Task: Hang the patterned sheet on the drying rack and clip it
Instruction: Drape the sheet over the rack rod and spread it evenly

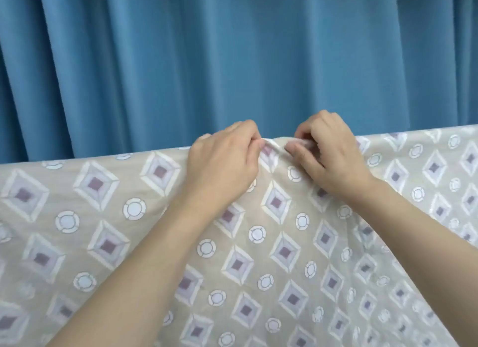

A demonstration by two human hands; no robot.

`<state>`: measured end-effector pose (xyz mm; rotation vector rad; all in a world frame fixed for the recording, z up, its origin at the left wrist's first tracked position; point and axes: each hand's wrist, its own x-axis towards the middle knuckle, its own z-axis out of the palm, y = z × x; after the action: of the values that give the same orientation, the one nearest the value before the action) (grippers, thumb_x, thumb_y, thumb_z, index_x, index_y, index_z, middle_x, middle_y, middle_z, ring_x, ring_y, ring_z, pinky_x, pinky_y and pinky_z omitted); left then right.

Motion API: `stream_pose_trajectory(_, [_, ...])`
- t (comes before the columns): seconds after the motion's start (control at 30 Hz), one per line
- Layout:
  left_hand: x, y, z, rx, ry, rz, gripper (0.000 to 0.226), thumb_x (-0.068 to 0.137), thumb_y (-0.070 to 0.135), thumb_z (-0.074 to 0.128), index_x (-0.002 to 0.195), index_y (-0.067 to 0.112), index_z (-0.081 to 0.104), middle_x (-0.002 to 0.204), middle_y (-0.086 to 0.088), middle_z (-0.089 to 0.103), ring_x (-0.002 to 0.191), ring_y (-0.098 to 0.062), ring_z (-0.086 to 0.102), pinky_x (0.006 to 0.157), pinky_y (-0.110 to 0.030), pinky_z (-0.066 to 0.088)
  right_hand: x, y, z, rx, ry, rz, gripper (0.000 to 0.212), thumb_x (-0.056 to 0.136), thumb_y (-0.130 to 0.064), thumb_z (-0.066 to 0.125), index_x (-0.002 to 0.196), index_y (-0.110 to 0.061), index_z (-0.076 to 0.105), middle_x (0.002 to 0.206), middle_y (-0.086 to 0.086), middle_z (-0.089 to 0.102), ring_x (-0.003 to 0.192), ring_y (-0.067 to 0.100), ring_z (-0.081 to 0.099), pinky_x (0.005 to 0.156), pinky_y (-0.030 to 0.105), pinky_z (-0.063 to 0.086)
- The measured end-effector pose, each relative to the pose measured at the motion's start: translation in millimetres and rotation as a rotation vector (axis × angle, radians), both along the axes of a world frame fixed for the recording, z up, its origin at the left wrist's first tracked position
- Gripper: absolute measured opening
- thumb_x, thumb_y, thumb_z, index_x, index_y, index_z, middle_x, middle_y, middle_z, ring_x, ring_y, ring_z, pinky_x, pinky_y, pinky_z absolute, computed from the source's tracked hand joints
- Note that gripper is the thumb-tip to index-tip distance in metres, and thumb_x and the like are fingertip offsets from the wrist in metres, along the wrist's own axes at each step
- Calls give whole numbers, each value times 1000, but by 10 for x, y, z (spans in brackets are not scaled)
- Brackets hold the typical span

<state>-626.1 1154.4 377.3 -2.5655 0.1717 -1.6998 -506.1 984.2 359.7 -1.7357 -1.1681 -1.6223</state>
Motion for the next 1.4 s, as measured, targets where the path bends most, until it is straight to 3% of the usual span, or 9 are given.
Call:
stream_pose_trajectory(0.1, [44,30,-50,-133,-49,-68,14,100,29,44,87,25,50,71,12,51,74,-21,55,65,-30,21,186,-272,-35,15,134,-182,49,96,-52,31,84,-12,57,77,2,55,72,24,48,71,38,38])
stream_pose_trajectory(0.23, [79,-36,-80,-220,-78,-95,15,100,27,42,89,21,50,70,11,51,70,-23,51,64,-31,20,450,-493,-153,189,116,-382,46,101,-39,18,66,-15,37,61,2,38,58,30,39,63,43,35])
stream_pose_trajectory(0.37, [135,-134,-54,-150,-5,-48,10,97,23,38,90,20,43,78,8,55,70,-22,43,75,-34,29,587,-524,-247,245,90,-329,52,102,-41,21,80,-9,55,74,8,50,70,30,44,75,39,30])
stream_pose_trajectory(0.57, [371,-498,64,196,331,258,44,94,53,33,123,21,44,124,-3,47,118,-26,41,101,-45,30,623,-441,-298,248,25,-269,61,101,-50,22,90,-5,62,81,10,54,75,30,48,78,37,31])
stream_pose_trajectory(0.73, [653,-636,296,140,570,227,33,95,46,37,79,20,47,86,2,58,74,-18,51,58,-31,32,656,-497,-331,242,46,-227,57,100,-51,25,94,-7,62,85,7,55,80,27,47,81,34,31])
stream_pose_trajectory(0.97, [686,-634,39,271,179,297,22,95,38,40,81,22,40,60,4,37,55,-23,38,47,-29,21,735,-747,-259,26,32,-322,45,85,-57,54,98,-14,61,81,-4,53,75,19,47,76,32,31])
stream_pose_trajectory(1.07, [749,-649,37,260,161,312,23,95,40,40,79,23,41,60,4,39,52,-21,38,48,-28,23,739,-1034,-113,-96,171,-305,50,88,-62,37,93,-18,60,76,-7,56,71,15,47,72,33,33])
stream_pose_trajectory(1.2, [741,-642,24,225,144,384,27,93,41,40,73,22,39,59,3,42,49,-17,34,46,-26,23,1040,-1512,-87,74,255,-461,66,97,-51,5,65,-15,50,64,0,53,65,28,49,69,41,38])
stream_pose_trajectory(1.4, [713,-820,151,165,363,376,37,91,53,37,74,23,47,69,6,51,62,-17,47,56,-27,32,1234,-1465,-298,257,139,-400,56,103,-40,9,81,-10,51,77,3,46,71,26,42,76,37,34])
